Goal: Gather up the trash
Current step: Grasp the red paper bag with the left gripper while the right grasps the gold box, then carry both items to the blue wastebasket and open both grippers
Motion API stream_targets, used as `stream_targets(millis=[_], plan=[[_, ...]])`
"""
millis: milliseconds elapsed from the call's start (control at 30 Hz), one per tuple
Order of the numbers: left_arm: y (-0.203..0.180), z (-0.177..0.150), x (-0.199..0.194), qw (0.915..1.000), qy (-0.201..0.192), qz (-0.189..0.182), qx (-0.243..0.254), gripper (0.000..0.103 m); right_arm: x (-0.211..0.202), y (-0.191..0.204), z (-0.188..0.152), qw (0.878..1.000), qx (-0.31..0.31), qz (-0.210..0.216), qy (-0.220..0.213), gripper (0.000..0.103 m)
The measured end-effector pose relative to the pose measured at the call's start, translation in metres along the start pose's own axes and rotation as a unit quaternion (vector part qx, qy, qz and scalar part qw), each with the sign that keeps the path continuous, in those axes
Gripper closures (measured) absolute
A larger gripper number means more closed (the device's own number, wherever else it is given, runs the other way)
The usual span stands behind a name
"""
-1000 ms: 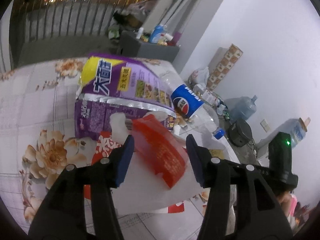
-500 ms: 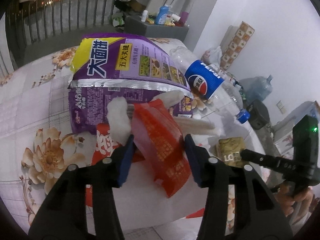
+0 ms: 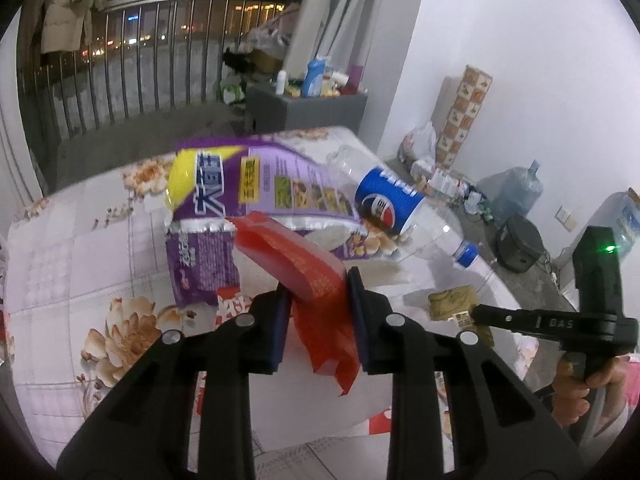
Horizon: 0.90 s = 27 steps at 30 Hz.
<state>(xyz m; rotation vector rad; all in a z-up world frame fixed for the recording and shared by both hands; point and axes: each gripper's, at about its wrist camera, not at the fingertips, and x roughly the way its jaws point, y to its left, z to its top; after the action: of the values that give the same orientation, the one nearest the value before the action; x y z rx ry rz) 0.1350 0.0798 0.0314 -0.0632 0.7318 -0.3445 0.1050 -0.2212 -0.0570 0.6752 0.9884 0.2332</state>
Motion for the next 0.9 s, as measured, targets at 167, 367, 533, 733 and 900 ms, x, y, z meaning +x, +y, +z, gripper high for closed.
stream_targets(millis=[167,367,533,733,900], plan=[[-0.005,0.01,-0.03,0.9992,-0.04,-0.009,0.003,0.078,-0.011,0.001,-0.001,1.0,-0.003,0.008,-0.015,0.085],[-0.026,0.019,-0.048,0.9974,-0.06,-0.034,0.02,0.078,-0.031,-0.005,-0.002,0.999,-0.002,0.013,-0.037,0.085],[-0.067,0.023,-0.037,0.9944,-0.053,-0.07,0.06,0.078,-0.059,-0.021,-0.002,0.997,0.009,0.006,-0.072,0.085],[-0.135,0.028,-0.004,0.9857,-0.023,-0.127,0.108,0.079,-0.106,-0.062,-0.005,0.991,0.047,-0.014,-0.125,0.085],[-0.204,0.025,0.032,0.9717,0.019,-0.186,0.145,0.079,-0.144,-0.114,-0.01,0.98,0.1,-0.044,-0.167,0.085]])
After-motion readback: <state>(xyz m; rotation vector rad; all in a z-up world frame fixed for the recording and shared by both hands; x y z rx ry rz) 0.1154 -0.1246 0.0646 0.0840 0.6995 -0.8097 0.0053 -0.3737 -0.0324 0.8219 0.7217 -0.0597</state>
